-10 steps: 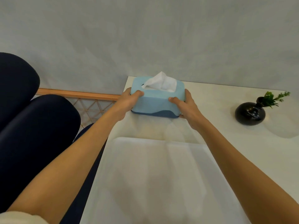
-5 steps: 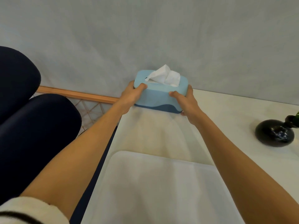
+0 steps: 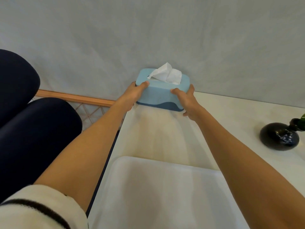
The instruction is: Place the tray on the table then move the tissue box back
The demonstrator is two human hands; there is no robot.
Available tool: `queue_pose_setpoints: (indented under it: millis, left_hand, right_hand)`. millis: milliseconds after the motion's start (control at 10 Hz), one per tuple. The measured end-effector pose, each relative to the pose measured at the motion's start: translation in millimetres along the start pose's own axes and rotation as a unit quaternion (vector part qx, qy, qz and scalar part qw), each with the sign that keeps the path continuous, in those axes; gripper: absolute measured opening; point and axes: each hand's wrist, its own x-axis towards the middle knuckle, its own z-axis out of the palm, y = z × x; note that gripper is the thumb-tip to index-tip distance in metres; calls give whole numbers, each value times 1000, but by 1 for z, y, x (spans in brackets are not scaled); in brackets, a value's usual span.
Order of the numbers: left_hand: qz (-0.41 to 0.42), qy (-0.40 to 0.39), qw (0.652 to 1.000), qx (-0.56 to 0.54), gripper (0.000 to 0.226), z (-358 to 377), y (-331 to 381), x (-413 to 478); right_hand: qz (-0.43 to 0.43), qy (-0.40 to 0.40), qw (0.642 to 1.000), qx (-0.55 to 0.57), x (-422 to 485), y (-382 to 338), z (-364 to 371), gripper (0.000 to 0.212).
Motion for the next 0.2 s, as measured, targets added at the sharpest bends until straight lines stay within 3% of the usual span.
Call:
queue_pose_setpoints:
  millis: [200]
  left_hand:
    - [14,75,990,115,75,2,-7,-26]
  right_hand:
    - [3,8,1000,-1,-28,15,-2,102]
